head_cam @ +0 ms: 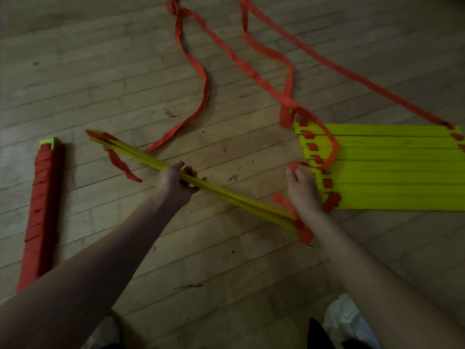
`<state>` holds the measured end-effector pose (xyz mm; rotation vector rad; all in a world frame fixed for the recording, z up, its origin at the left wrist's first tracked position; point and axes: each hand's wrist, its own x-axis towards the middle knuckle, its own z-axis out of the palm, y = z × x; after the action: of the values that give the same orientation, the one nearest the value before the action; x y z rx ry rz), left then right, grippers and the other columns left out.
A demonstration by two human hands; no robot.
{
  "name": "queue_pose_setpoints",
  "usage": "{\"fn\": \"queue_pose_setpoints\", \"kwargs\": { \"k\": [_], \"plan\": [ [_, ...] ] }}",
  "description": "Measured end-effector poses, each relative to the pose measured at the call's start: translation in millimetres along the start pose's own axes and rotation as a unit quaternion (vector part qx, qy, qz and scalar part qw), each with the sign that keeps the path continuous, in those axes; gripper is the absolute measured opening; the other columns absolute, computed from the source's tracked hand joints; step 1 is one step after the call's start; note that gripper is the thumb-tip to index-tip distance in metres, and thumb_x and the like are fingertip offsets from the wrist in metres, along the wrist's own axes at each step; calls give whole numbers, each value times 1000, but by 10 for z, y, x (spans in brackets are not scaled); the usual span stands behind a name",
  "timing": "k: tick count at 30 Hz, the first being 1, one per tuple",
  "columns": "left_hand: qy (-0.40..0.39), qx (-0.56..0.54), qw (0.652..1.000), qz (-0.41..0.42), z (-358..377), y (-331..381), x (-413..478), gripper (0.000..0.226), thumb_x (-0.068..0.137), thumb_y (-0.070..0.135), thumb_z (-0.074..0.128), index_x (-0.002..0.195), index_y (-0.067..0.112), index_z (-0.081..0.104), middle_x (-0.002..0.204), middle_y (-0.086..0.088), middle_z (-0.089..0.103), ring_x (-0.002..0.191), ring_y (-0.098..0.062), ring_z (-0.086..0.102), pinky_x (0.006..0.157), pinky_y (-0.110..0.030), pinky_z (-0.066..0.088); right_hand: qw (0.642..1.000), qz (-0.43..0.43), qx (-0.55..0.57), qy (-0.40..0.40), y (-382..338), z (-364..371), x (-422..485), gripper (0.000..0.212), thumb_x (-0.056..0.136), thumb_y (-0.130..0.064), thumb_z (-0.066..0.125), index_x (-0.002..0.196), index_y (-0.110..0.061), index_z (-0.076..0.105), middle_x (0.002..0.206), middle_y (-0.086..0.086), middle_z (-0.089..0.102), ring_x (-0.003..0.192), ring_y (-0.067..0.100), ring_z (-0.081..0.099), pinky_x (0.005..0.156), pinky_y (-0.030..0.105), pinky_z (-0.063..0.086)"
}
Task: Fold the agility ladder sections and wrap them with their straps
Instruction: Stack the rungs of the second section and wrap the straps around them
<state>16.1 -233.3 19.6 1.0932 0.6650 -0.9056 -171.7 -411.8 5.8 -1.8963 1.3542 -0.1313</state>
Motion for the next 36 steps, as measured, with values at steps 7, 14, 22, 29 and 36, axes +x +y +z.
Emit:
{"fn": "queue_pose_setpoints", "kwargs": {
  "k": [7, 14, 22, 29, 36],
  "plan": [
    [-39, 94, 995, -9, 26, -43, -66, 13, 99, 12, 43, 86, 13, 47, 72, -5, 53, 65, -16, 53, 68, -46, 52, 942, 86, 219, -241, -110, 146, -136, 22, 102, -13, 39, 88, -10, 56, 83, 4, 66, 65, 8, 63, 62, 20, 46],
    [-70, 187, 980, 6, 131, -162, -158, 16, 98, 9, 45, 82, 11, 48, 66, -5, 45, 58, -16, 47, 66, -35, 49, 919, 61, 273, -277, -569, 194, -93, 28, 103, -23, 38, 91, -15, 61, 89, 1, 62, 84, 14, 57, 73, 24, 44],
    [-161, 363, 917, 18, 333, -248, -424, 32, 95, 42, 52, 103, 11, 51, 85, -6, 49, 63, -13, 48, 60, -29, 45, 939, -25, 212, -268, -1345, 216, 62, 41, 103, -26, 39, 133, -1, 50, 129, 13, 57, 122, 22, 53, 90, 31, 46],
    [-233, 342, 909, -48, 166, -315, -568, 44, 97, 44, 45, 124, 10, 51, 97, -6, 56, 85, -18, 57, 83, -40, 54, 900, -1, 341, -272, -1491, 118, 192, 36, 105, -21, 34, 134, -5, 47, 129, 15, 58, 108, 21, 61, 92, 35, 50],
    [-259, 307, 915, -43, 142, -316, -545, 52, 87, 46, 53, 124, 10, 55, 113, -10, 67, 100, -25, 66, 94, -43, 52, 900, -33, 339, -274, -1373, 124, 161, 36, 104, -21, 38, 136, -9, 48, 128, 11, 60, 105, 17, 62, 87, 26, 52]
  ]
}}
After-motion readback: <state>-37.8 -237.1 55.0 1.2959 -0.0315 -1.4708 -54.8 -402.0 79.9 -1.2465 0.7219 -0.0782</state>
